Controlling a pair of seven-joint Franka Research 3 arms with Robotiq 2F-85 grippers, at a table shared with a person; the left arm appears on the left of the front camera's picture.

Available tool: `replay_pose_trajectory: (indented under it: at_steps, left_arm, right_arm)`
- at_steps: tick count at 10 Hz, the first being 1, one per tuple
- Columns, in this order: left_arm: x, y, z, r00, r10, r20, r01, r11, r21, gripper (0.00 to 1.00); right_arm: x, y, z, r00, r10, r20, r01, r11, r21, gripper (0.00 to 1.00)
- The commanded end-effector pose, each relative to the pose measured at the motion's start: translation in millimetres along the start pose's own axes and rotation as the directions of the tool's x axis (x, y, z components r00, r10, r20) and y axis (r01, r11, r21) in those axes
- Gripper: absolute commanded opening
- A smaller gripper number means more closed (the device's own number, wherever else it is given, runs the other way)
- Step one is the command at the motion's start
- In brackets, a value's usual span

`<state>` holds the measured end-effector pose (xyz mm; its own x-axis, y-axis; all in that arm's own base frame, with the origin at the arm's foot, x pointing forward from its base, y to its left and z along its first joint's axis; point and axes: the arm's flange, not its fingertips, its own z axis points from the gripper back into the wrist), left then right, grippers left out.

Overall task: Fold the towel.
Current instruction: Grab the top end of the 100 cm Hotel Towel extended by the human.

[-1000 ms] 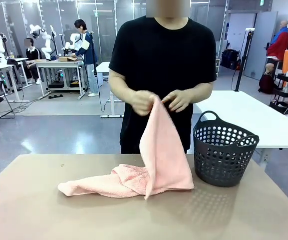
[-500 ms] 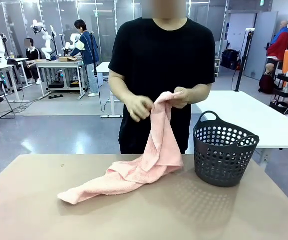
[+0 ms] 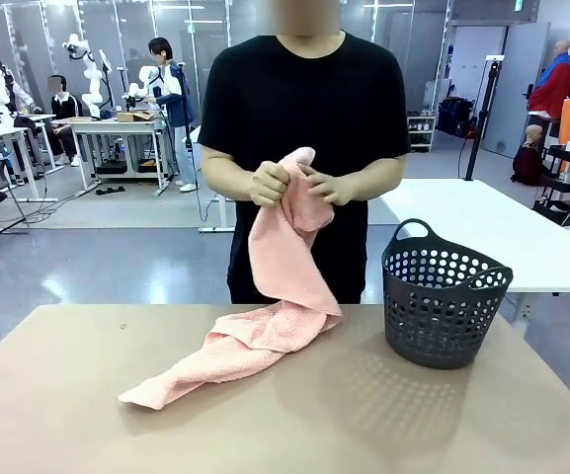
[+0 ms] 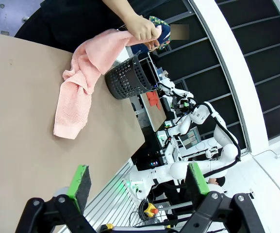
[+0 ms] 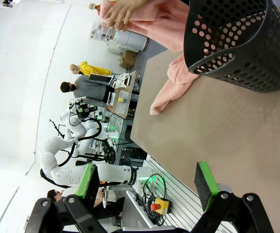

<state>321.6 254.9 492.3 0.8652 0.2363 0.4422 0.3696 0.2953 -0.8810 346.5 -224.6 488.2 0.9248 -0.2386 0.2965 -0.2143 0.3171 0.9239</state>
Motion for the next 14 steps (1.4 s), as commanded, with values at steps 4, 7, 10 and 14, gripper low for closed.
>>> replay_pose_trajectory:
  at_steps: [4,7,10,14]
  left_arm:
    - [-1.1,0.1,1.2,1.000,-0.006,-0.003,0.006,1.000,-0.011,1.00]
    - [-1.1,0.1,1.2,1.000,-0.006,-0.003,0.006,1.000,-0.011,1.00]
    - [-1.1,0.1,1.2,1.000,-0.006,-0.003,0.006,1.000,-0.011,1.00]
    - [-1.1,0.1,1.2,1.000,-0.006,-0.003,0.006,1.000,-0.011,1.00]
  right_arm:
    - [0.6,0.0,1.1,1.000,0.006,0.002,-0.006,1.000,0.013,1.00]
    - [0.6,0.0,1.1,1.000,0.006,0.002,-0.006,1.000,0.013,1.00]
    - [0.6,0.0,1.1,1.000,0.006,0.002,-0.006,1.000,0.013,1.00]
    - [0.6,0.0,1.1,1.000,0.006,0.002,-0.006,1.000,0.013,1.00]
